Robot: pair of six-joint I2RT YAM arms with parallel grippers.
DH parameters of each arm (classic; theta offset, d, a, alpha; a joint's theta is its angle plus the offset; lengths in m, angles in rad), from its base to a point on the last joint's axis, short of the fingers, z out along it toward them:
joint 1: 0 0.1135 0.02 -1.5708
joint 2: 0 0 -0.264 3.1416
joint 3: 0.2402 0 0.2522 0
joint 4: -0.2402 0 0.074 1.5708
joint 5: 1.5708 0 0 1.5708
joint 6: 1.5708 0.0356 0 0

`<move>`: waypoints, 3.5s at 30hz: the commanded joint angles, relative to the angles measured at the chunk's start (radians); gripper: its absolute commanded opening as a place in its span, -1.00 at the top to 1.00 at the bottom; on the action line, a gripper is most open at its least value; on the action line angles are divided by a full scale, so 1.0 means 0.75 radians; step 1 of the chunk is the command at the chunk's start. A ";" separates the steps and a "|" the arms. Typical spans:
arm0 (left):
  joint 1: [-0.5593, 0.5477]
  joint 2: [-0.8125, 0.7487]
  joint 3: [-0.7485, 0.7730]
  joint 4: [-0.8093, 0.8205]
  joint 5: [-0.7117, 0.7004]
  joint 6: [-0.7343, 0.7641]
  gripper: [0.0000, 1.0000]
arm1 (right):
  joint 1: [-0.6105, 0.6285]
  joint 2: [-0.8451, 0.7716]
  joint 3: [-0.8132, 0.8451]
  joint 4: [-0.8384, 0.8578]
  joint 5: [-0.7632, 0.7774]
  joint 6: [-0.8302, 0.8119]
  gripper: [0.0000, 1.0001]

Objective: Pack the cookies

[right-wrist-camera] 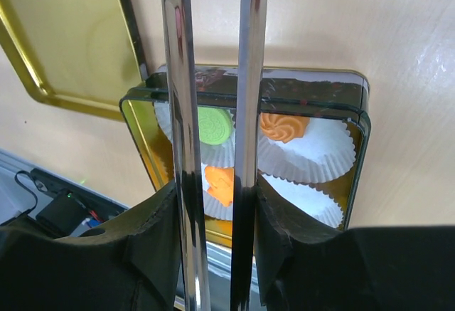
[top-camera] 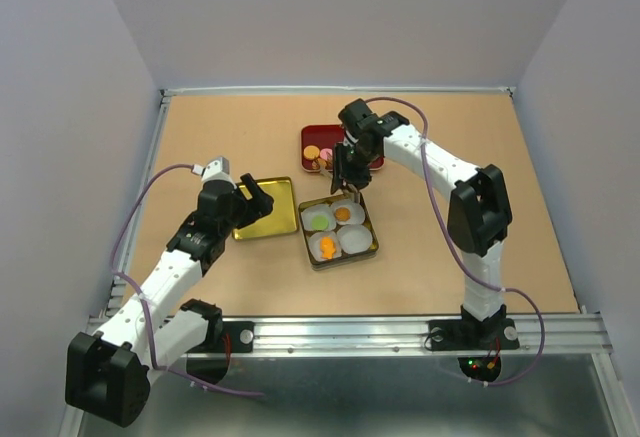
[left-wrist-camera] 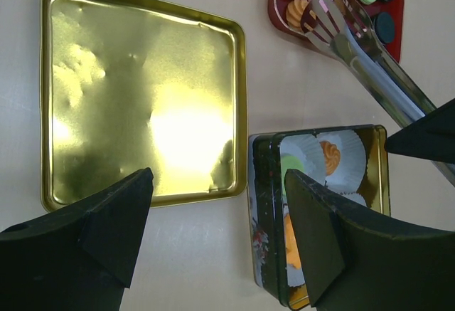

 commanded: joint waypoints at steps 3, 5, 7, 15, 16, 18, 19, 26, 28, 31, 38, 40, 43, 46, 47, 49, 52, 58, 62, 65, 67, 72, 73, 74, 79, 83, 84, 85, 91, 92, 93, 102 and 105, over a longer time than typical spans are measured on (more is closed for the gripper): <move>0.010 -0.023 -0.006 0.064 0.018 0.029 -0.72 | 0.010 0.062 0.021 0.009 0.020 0.025 0.12; 0.012 -0.025 -0.006 0.064 0.018 0.033 -0.72 | 0.010 0.075 0.043 0.009 0.018 0.033 0.11; 0.014 -0.027 -0.008 0.062 0.018 0.035 -0.72 | 0.010 0.091 0.055 0.009 0.008 0.041 0.10; 0.014 -0.021 -0.022 0.082 0.022 0.035 -0.72 | 0.010 0.083 0.092 0.007 -0.076 0.066 -0.01; 0.016 -0.019 -0.024 0.086 0.024 0.033 -0.72 | 0.010 0.081 0.104 0.007 -0.096 0.072 -0.01; 0.016 -0.012 -0.025 0.092 0.026 0.031 -0.72 | 0.012 0.081 0.123 0.007 -0.110 0.078 -0.01; 0.016 -0.010 -0.027 0.092 0.029 0.031 -0.72 | 0.010 0.081 0.133 0.007 -0.119 0.078 -0.01; 0.016 -0.029 -0.033 0.092 0.033 0.029 -0.72 | 0.012 0.132 0.182 -0.034 -0.123 0.086 -0.02; 0.018 -0.041 -0.031 0.084 0.031 0.029 -0.72 | 0.010 0.153 0.186 -0.070 -0.096 0.078 -0.02; 0.020 -0.059 -0.035 0.078 0.027 0.031 -0.72 | 0.012 0.163 0.205 -0.123 -0.062 0.070 -0.02; 0.024 -0.064 -0.057 0.098 0.039 0.016 -0.72 | 0.005 0.204 0.248 -0.207 0.006 0.044 -0.02; 0.022 -0.061 -0.063 0.104 0.043 0.014 -0.72 | 0.006 0.218 0.262 -0.207 0.000 0.046 -0.02; 0.022 -0.062 -0.067 0.109 0.045 0.014 -0.72 | 0.006 0.251 0.333 -0.236 -0.010 0.050 -0.01; 0.024 -0.068 -0.074 0.107 0.047 0.014 -0.72 | 0.008 0.302 0.474 -0.299 -0.025 0.048 -0.01; 0.024 -0.066 -0.078 0.109 0.045 0.010 -0.72 | 0.008 0.316 0.535 -0.318 -0.039 0.044 -0.01; 0.024 -0.066 -0.086 0.109 0.049 0.006 -0.72 | 0.008 0.347 0.579 -0.353 -0.059 0.041 -0.01; 0.024 -0.066 -0.094 0.141 0.055 0.000 -0.73 | 0.006 0.361 0.597 -0.371 -0.090 0.039 -0.01; 0.026 -0.086 -0.100 0.137 0.051 0.008 -0.72 | 0.006 0.361 0.549 -0.387 -0.080 0.025 0.00; 0.028 -0.086 -0.100 0.139 0.053 0.006 -0.72 | 0.005 0.359 0.526 -0.387 -0.057 0.017 0.12; 0.030 -0.086 -0.100 0.137 0.055 0.008 -0.72 | 0.008 0.363 0.510 -0.385 -0.043 0.011 0.37; 0.031 -0.090 -0.100 0.137 0.055 0.008 -0.73 | 0.008 0.365 0.509 -0.385 -0.037 0.009 0.45; 0.031 -0.090 -0.102 0.137 0.055 0.008 -0.72 | 0.005 0.369 0.548 -0.396 -0.019 0.011 0.50; 0.031 -0.090 -0.100 0.135 0.055 0.008 -0.72 | 0.003 0.367 0.567 -0.404 -0.016 0.011 0.51; 0.031 -0.088 -0.100 0.133 0.055 0.008 -0.72 | 0.001 0.365 0.573 -0.404 -0.014 0.011 0.51; 0.031 -0.088 -0.098 0.129 0.055 0.008 -0.72 | -0.015 0.320 0.577 -0.406 -0.012 0.007 0.54; 0.031 -0.076 -0.098 0.129 0.055 0.006 -0.72 | -0.033 0.282 0.595 -0.406 0.006 -0.001 0.53; 0.031 -0.072 -0.098 0.129 0.055 0.006 -0.72 | -0.041 0.279 0.610 -0.406 0.002 -0.003 0.53; 0.031 -0.068 -0.098 0.131 0.055 0.006 -0.72 | -0.048 0.275 0.618 -0.408 -0.004 -0.006 0.53; 0.031 -0.059 -0.094 0.129 0.055 0.012 -0.72 | -0.154 0.243 0.681 -0.426 0.024 -0.040 0.44; 0.031 -0.061 -0.094 0.129 0.055 0.012 -0.72 | -0.154 0.235 0.683 -0.428 0.028 -0.046 0.44; 0.031 -0.059 -0.094 0.129 0.055 0.012 -0.72 | -0.199 0.228 0.683 -0.430 0.033 -0.053 0.44; 0.031 -0.031 -0.094 0.139 0.055 0.014 -0.72 | -0.450 0.155 0.596 -0.424 0.051 -0.067 0.33; 0.031 -0.023 -0.092 0.139 0.090 0.018 -0.72 | -0.485 0.151 0.518 -0.357 -0.008 -0.059 0.30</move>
